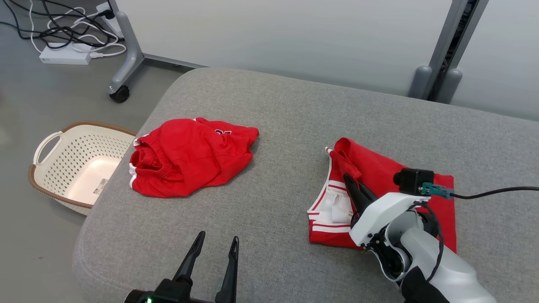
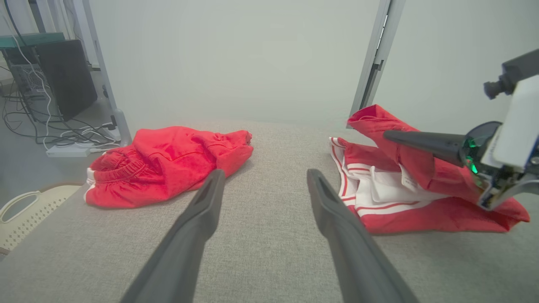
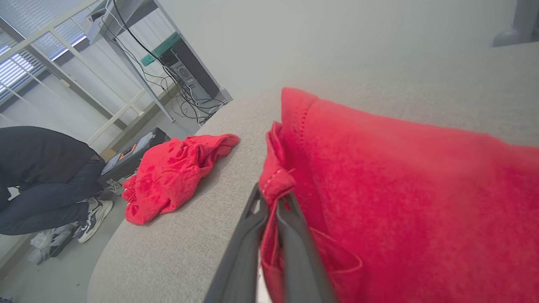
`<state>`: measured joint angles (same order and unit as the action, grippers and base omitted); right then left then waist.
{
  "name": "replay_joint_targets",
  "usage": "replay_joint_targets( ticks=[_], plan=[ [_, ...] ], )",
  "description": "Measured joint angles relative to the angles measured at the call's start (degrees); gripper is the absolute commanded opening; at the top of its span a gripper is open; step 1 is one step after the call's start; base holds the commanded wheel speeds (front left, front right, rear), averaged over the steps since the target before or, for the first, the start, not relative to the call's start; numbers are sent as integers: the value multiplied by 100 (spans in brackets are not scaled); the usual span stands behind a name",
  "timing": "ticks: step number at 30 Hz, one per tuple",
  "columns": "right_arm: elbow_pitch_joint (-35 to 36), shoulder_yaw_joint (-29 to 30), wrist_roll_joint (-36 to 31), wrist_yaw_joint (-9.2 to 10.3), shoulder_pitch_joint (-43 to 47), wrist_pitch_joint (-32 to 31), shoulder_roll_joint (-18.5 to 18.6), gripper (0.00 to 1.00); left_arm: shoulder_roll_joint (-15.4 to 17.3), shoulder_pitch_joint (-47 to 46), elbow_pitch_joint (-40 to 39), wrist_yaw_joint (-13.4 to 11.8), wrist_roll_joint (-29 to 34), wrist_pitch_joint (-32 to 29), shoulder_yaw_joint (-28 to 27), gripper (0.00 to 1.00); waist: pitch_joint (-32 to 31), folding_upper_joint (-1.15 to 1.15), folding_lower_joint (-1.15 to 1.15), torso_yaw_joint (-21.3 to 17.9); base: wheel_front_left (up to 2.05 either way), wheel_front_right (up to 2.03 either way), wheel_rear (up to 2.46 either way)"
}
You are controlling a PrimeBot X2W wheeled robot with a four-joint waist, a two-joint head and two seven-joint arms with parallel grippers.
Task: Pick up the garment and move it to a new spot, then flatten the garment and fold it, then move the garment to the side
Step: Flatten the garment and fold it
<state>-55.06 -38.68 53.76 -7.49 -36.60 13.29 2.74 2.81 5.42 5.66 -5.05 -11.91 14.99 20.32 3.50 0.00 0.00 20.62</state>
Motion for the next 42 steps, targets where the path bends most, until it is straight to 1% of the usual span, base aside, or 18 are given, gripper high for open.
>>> replay_joint_targets(
  ticks=[3, 4, 5, 6, 7, 10, 15, 17, 19, 21, 22, 24, 28, 31, 35, 40, 42],
  plan=[
    [-126, -246, 215, 0, -55, 42, 1, 0, 0, 1, 11, -3, -2, 0, 7, 100, -14, 0, 0, 14, 0, 0, 0],
    [-149, -314, 294, 0, -58, 47, 1, 7, 0, 1, 13, -4, -9, -1, 8, 100, -17, 0, 0, 13, 0, 0, 0],
    [-171, -389, 377, 0, -66, 66, 0, 40, 0, 1, 12, -4, -10, 0, 7, 100, -20, 0, 0, 9, 0, 0, 0],
    [-188, -468, 455, 0, -85, 87, 0, 78, 0, 1, 12, -5, -11, 0, 9, 100, -18, 0, 0, 3, 0, 0, 0],
    [-201, -543, 531, 0, -116, 88, 1, 100, 0, 0, 11, -5, -16, 0, 13, 100, -15, 0, 0, -4, 0, 0, 0],
    [-174, -742, 802, 0, -219, 107, 1, 100, -1, -1, 11, -4, -18, 0, 15, 100, -10, 0, 0, -33, 0, 0, 0],
    [103, -968, 1308, -1, -352, 147, -10, 100, 0, -2, 21, -3, -15, 0, -14, 100, 8, 0, 0, -146, 0, 0, 0],
    [110, -891, 1310, 0, -483, 160, -19, 100, 0, -2, 14, -5, -15, -1, -32, 100, 18, 0, 0, -229, 0, 0, 0],
    [112, -655, 1138, 0, -636, 164, -10, 100, 0, -4, -7, -8, -15, -1, -51, 100, 29, 0, 0, -337, 0, 0, 0],
    [81, -405, 826, -1, -672, 169, -9, 100, 0, -10, -26, -14, -16, 0, -60, 100, 39, 0, 0, -469, 0, 0, 0],
    [81, -405, 826, -1, -672, 169, -9, 100, 0, -10, -26, -14, -16, 0, -60, 100, 39, 0, 0, -469, 0, 0, 0],
    [64, -110, 387, 0, -671, 169, -5, 100, 0, -35, -32, -27, -24, 0, -88, 100, 47, 0, 0, -619, 0, 0, 0],
    [118, 697, -610, 0, -604, 171, 0, 100, 0, -129, -49, -58, -24, 0, -167, 100, 64, 0, 0, -974, 0, 0, 0],
    [336, 1216, -1155, 0, -290, 171, 8, 100, -2, -133, -27, -66, -23, 0, -215, 100, 71, 0, 0, -1257, 0, 0, 0],
    [715, 1702, -1883, 0, 136, 171, 11, 100, -1, -147, 14, -107, -27, 0, -326, 100, 47, 0, 0, -1617, 0, 0, 0],
    [1248, 2098, -2670, 0, 684, 170, 60, 100, 0, -148, 33, -125, -79, 0, -481, 100, -20, 0, 0, -2003, 0, 0, 0],
    [1555, 2153, -2952, 0, 889, 171, 80, 100, -1, -146, 40, -129, -85, 0, -542, 100, -58, 0, 0, -2124, 0, 0, 0]
  ],
)
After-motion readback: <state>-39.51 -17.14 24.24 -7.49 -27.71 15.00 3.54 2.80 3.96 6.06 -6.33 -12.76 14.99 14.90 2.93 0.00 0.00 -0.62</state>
